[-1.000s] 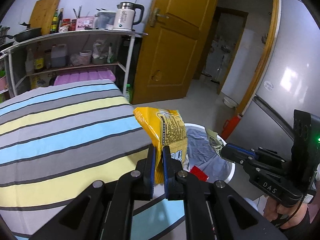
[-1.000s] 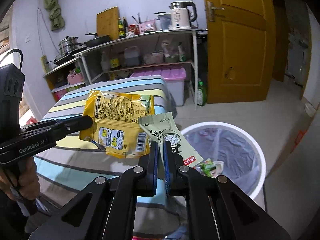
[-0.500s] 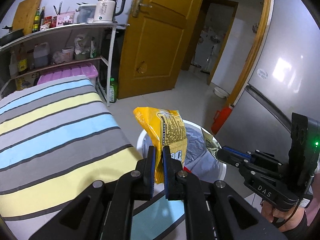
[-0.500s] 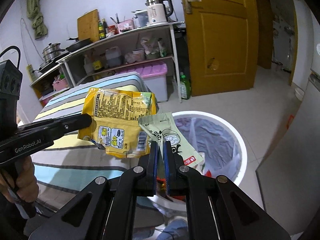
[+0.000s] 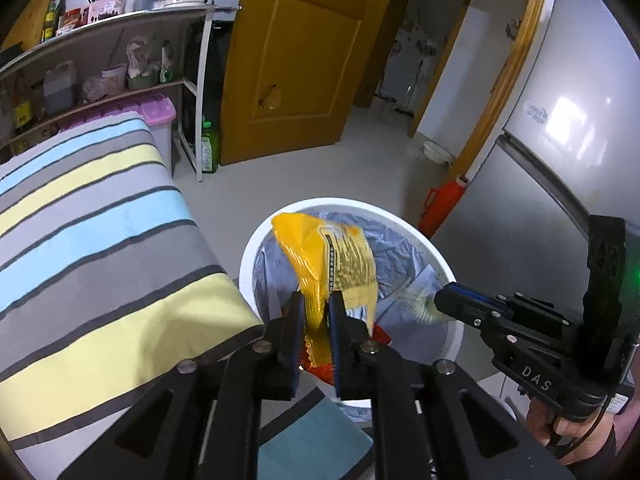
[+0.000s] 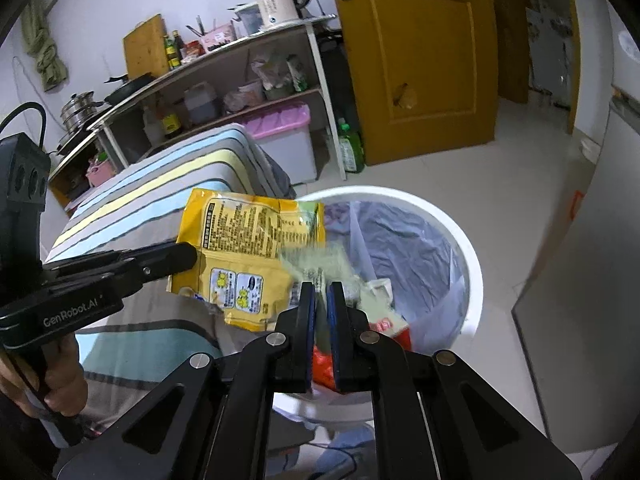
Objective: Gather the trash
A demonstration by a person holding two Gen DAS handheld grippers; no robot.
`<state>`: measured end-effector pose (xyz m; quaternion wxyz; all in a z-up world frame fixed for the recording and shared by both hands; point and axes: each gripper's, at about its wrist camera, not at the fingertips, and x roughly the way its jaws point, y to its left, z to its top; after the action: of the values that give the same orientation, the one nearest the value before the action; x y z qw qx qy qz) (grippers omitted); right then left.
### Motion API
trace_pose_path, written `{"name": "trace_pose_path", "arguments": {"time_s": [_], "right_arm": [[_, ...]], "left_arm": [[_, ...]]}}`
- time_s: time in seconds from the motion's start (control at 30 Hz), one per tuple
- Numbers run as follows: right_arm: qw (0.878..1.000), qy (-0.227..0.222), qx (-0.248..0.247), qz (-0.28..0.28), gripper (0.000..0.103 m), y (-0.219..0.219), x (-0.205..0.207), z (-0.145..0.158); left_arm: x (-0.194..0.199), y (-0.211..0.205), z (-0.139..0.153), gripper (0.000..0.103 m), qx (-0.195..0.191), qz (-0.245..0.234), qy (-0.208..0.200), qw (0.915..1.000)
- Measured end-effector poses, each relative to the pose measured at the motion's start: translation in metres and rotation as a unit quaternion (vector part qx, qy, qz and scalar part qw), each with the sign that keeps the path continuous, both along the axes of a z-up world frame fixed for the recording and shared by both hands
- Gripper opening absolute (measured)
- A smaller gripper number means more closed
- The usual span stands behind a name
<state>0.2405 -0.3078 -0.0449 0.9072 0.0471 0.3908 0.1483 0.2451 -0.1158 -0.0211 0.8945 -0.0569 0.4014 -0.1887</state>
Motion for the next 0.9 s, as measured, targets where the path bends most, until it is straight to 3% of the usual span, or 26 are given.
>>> {"name": "trace_pose_path", "arguments": {"time_s": [0.27, 0.4, 0.53, 0.9], "right_arm": [[1.0, 0.003, 0.002, -0.009, 0.013, -0.007, -0.002, -0.004], [1.0, -0.012, 0.002, -0.006, 0.027, -0.002, -0.012, 0.005], [0.999, -0.032, 0.0, -0.003, 0.031, 0.003, -0.027, 0.019], [0.997, -0.082, -0.007, 0.012, 0.039, 0.023, -0.074, 0.052]], "left_arm": [[-0.001, 0.0, -0.004, 0.016, -0.004, -0.001, 0.003, 1.0], [-0.01, 0.003, 0.002, 0.016, -0.001, 0.002, -0.014, 0.9999], [-0.021, 0.007, 0.009, 0.016, -0.001, 0.007, -0.028, 0.9996], [-0.072, 0.031, 0.035, 0.028, -0.011, 0.029, -0.07, 0.9971]]}}
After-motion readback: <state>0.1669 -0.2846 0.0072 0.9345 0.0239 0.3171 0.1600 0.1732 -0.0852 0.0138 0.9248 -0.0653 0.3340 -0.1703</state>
